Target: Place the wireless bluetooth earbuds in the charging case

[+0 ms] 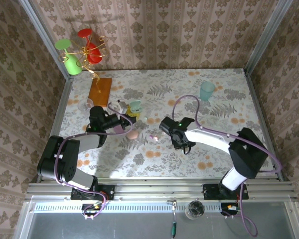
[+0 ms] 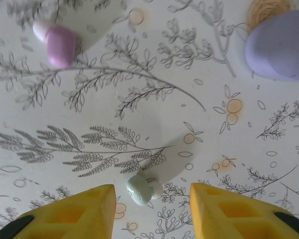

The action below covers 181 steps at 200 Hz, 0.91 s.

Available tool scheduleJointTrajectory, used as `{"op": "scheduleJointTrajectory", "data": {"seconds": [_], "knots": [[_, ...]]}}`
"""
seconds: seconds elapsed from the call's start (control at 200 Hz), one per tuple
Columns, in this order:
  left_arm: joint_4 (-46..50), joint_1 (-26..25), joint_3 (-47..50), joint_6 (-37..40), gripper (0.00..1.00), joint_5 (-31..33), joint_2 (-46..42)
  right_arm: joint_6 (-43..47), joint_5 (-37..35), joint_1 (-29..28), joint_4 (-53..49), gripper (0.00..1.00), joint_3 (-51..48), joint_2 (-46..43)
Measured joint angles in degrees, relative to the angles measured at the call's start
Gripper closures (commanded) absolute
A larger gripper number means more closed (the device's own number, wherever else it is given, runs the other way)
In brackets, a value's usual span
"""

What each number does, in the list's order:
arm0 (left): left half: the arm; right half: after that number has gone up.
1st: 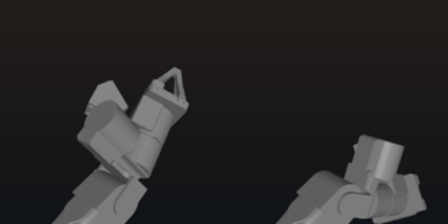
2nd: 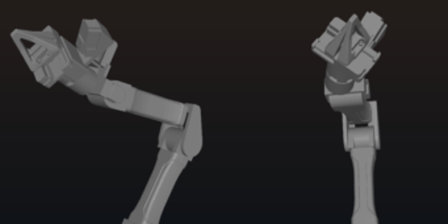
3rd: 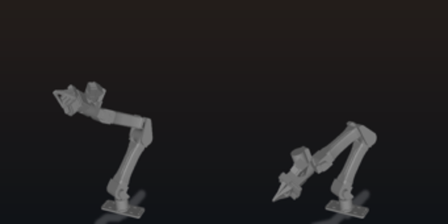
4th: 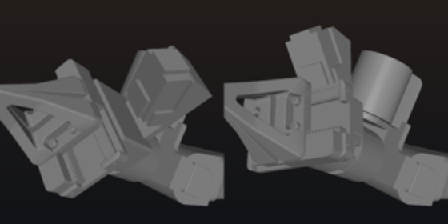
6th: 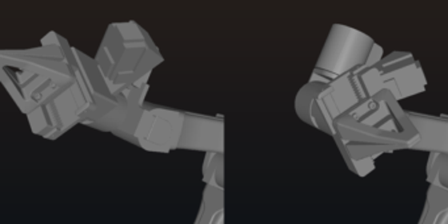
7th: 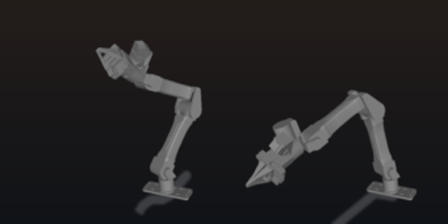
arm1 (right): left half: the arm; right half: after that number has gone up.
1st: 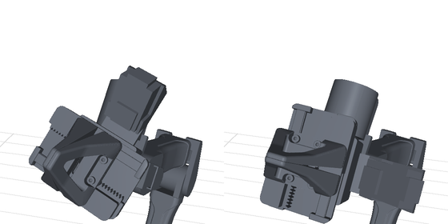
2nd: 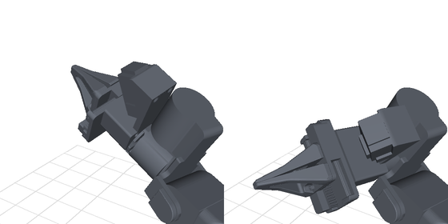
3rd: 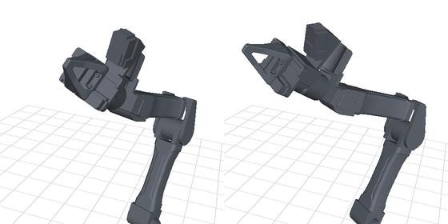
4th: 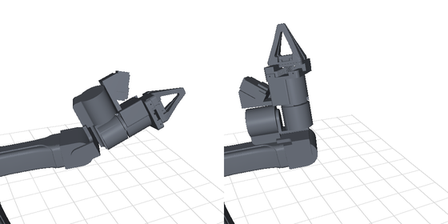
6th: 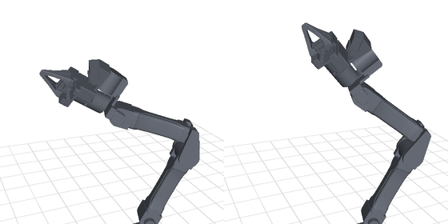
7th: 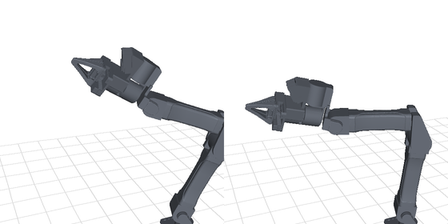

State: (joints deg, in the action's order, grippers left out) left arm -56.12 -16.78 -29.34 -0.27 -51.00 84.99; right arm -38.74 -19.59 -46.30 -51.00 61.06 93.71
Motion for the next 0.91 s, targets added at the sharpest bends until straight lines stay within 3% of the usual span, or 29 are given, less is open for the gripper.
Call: {"op": "scheduleJointTrajectory", "data": {"seconds": [0.325, 0.905], "knots": [[0.5, 0.0, 0.0, 0.0, 0.67, 0.0, -0.1, 4.2, -1.2, -2.6, -2.9, 0.61, 3.2, 9.9], [0.8, 0.0, 0.0, 0.3, 0.67, 0.0, -1.1, 6.0, -1.2, -2.6, -4.2, 0.67, 3.8, 12.8]]}}
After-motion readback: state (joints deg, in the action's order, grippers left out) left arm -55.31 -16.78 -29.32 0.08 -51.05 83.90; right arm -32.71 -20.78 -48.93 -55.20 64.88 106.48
